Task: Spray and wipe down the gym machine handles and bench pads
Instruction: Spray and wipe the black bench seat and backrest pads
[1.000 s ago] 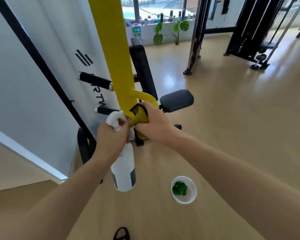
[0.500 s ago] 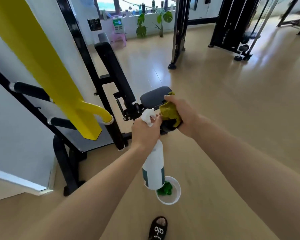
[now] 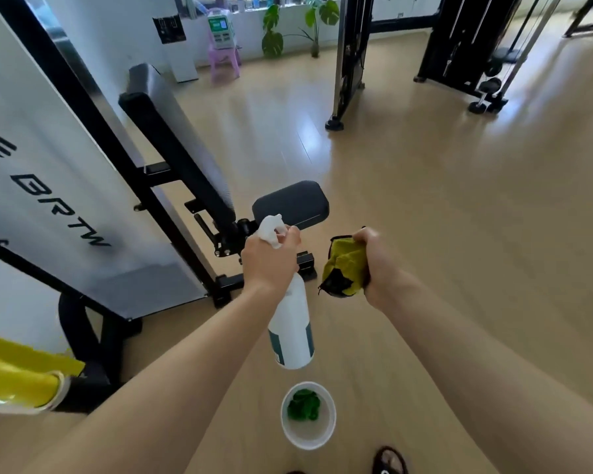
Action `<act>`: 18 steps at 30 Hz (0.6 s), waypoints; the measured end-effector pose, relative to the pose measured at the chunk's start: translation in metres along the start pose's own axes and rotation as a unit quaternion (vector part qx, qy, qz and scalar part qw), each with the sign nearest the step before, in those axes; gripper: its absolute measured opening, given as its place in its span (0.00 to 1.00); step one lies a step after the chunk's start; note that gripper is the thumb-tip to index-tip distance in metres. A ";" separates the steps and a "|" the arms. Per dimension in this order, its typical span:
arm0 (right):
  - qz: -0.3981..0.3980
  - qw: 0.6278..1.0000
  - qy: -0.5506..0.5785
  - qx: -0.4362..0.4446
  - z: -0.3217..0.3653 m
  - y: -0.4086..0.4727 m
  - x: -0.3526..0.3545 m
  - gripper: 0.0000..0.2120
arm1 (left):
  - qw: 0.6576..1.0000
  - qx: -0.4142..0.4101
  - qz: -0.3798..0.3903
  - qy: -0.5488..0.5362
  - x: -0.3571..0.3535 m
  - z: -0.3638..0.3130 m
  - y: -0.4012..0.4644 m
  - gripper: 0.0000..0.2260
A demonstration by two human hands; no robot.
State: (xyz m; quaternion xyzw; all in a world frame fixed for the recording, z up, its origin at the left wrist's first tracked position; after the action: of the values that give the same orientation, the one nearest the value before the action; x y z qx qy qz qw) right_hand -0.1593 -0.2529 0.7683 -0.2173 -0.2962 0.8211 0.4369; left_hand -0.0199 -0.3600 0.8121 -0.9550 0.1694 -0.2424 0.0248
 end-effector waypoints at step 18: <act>0.182 0.979 -0.067 -0.063 0.117 0.193 0.002 0.16 | 0.982 0.103 -0.152 -0.036 -0.108 -0.020 0.101 0.10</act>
State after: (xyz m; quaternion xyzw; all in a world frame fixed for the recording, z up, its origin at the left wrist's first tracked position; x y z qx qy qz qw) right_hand -0.3464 -0.3716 0.7228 -0.2392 -0.3319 0.8791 0.2444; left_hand -0.1500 -0.4185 0.7677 -0.9700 -0.0048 -0.2252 0.0914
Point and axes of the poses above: each hand's wrist, its own y-axis towards the middle knuckle, its own x-axis out of the back of the hand, z = x × y, the point moved 4 cm from there along y, towards the middle knuckle, and after that the axes turned 1 degree about -z, right-handed, at the moved point
